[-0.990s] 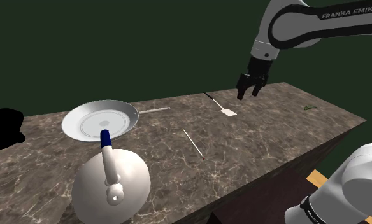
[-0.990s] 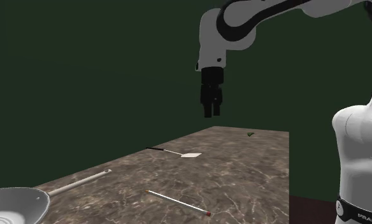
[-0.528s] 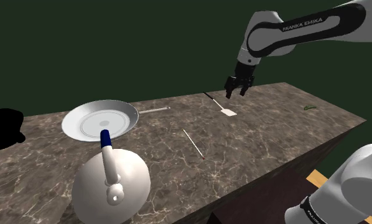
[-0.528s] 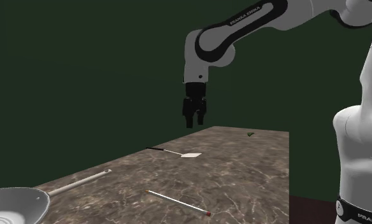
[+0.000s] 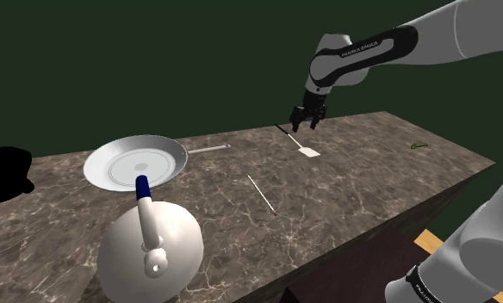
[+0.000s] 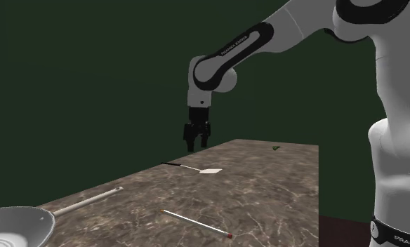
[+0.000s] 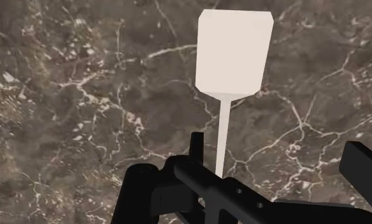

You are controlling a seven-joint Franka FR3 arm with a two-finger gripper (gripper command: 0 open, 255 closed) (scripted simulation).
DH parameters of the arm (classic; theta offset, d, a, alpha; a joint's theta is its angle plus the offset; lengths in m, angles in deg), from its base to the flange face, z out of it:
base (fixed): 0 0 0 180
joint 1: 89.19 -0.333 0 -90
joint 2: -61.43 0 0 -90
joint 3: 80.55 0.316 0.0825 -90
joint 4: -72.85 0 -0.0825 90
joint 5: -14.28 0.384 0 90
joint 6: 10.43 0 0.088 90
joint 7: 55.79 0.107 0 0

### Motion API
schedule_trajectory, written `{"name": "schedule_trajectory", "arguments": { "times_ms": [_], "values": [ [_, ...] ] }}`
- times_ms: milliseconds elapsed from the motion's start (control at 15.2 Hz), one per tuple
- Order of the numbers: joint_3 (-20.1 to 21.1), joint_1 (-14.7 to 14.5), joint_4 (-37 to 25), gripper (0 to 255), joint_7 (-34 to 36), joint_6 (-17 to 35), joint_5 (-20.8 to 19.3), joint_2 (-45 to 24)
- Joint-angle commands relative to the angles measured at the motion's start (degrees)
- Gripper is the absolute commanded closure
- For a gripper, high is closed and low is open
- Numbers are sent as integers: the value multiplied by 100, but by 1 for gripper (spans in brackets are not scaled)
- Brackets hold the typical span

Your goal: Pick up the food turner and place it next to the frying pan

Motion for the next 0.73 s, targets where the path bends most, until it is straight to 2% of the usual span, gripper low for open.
{"name": "schedule_trajectory", "arguments": {
  "times_ms": [0, 264, 660],
  "values": [
    [-39, 55, -339, 0, -79, 113, 57, -408],
    [-79, 166, -1056, 0, -201, 238, 177, -1176],
    [-62, 179, -920, 0, -227, 618, 219, -1422]
  ]
}}
